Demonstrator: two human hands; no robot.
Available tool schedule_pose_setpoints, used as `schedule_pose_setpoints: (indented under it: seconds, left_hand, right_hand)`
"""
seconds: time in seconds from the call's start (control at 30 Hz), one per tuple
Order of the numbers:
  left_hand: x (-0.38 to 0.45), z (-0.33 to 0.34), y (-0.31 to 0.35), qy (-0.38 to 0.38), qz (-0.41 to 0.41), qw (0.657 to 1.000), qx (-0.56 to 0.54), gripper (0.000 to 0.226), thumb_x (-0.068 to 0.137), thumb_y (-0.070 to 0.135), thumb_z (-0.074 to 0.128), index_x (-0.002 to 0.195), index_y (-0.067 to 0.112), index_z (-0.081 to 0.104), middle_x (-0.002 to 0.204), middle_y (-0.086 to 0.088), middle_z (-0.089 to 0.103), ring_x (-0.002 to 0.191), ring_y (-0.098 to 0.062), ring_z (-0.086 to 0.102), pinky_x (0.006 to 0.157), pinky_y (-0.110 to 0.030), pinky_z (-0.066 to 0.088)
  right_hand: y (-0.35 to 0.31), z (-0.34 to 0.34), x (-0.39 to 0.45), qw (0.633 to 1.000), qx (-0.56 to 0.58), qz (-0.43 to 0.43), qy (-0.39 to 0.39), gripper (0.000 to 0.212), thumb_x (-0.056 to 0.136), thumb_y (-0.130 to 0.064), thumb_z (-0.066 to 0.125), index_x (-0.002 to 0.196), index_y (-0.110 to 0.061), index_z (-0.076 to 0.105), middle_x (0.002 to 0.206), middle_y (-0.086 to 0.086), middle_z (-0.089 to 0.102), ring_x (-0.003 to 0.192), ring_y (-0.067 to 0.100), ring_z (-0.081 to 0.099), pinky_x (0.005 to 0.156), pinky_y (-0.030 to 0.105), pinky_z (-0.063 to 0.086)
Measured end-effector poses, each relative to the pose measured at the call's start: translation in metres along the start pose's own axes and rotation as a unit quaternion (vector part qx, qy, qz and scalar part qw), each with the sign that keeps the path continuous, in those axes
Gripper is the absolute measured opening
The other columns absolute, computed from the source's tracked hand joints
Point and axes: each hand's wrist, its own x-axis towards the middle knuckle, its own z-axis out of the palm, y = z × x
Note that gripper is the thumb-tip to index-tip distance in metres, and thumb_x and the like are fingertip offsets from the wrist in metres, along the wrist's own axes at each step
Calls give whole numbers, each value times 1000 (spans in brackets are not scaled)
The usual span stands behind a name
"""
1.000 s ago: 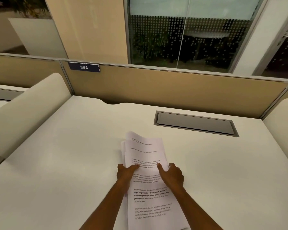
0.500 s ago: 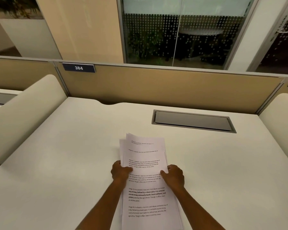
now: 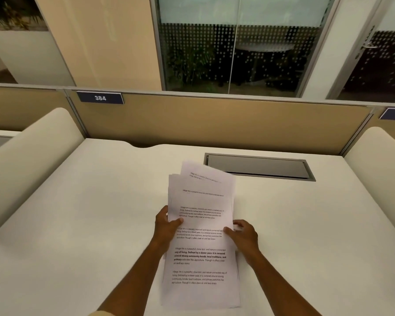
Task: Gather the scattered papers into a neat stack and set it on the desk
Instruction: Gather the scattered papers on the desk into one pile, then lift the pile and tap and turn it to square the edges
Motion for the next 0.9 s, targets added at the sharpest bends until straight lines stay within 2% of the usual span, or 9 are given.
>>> schedule_pose_setpoints:
  seconds: [0.1, 0.17, 0.27, 0.37, 0.47, 0.6, 0.73, 0.83, 0.9]
  left_hand:
    - [3, 4, 19, -42, 21, 999, -27, 41, 84, 8, 71, 121, 15, 56, 115, -12, 70, 88, -32, 74, 74, -55, 60]
    - [5, 8, 32, -68, 37, 997, -30, 48, 78, 16, 74, 123, 16, 56, 117, -13, 70, 91, -33, 74, 76, -58, 59]
    - [7, 19, 52, -95, 70, 993, -24, 50, 78, 22, 73, 124, 18, 55, 118, -11, 69, 94, -34, 73, 77, -59, 59]
    - [8, 33, 74, -103, 121, 987, -7, 46, 81, 28, 68, 124, 21, 53, 116, -7, 69, 92, -30, 74, 74, -51, 61]
    - [10, 46, 93, -86, 171, 981, 8, 41, 86, 29, 64, 124, 19, 51, 114, -7, 68, 91, -26, 74, 72, -42, 63]
    - [12, 64, 112, -28, 223, 974, 30, 35, 95, 20, 58, 128, 19, 46, 116, -6, 63, 97, -24, 69, 73, -36, 63]
    - [7, 75, 115, 6, 247, 969, 24, 34, 96, 21, 56, 128, 24, 45, 117, -4, 62, 99, -22, 67, 78, -39, 62]
    - [2, 77, 109, 20, 266, 964, 23, 34, 96, 20, 55, 127, 28, 44, 113, 2, 62, 98, -20, 67, 75, -33, 63]
    - [0, 79, 104, 27, 268, 963, 25, 36, 97, 18, 55, 130, 24, 45, 113, 2, 62, 98, -20, 67, 75, -31, 63]
  right_hand:
    - [-10, -14, 7, 988, 141, 17, -54, 59, 77, -29, 80, 125, -20, 49, 124, 5, 62, 110, 24, 63, 91, 43, 56]
    - [-21, -24, 12, 979, 187, 5, -74, 66, 79, -25, 79, 133, -21, 41, 122, 10, 66, 106, 27, 67, 87, 45, 58]
    - [-44, -42, 15, 976, 203, -41, -64, 55, 83, -17, 75, 130, -16, 48, 121, 9, 68, 100, 23, 69, 75, 33, 62]
    - [-70, -57, 14, 974, 205, -84, -36, 39, 87, -15, 70, 123, -12, 54, 118, 7, 67, 93, 16, 69, 65, 24, 60]
    - [-93, -68, 12, 971, 208, -119, 1, 32, 91, -17, 65, 121, -16, 53, 113, 4, 66, 90, 16, 69, 64, 26, 61]
    - [-111, -74, 7, 963, 207, -163, 55, 30, 92, -23, 64, 120, -22, 52, 110, 3, 66, 94, 21, 69, 73, 37, 62]
    - [-116, -75, 2, 953, 221, -187, 95, 35, 92, -22, 64, 124, -22, 50, 114, 3, 65, 97, 22, 68, 76, 37, 62]
    - [-109, -72, 0, 948, 236, -190, 103, 36, 92, -17, 64, 124, -23, 50, 116, 2, 65, 99, 22, 67, 77, 36, 61]
    - [-104, -68, -2, 946, 242, -188, 107, 39, 91, -16, 64, 127, -24, 49, 118, 1, 65, 101, 21, 66, 76, 32, 60]
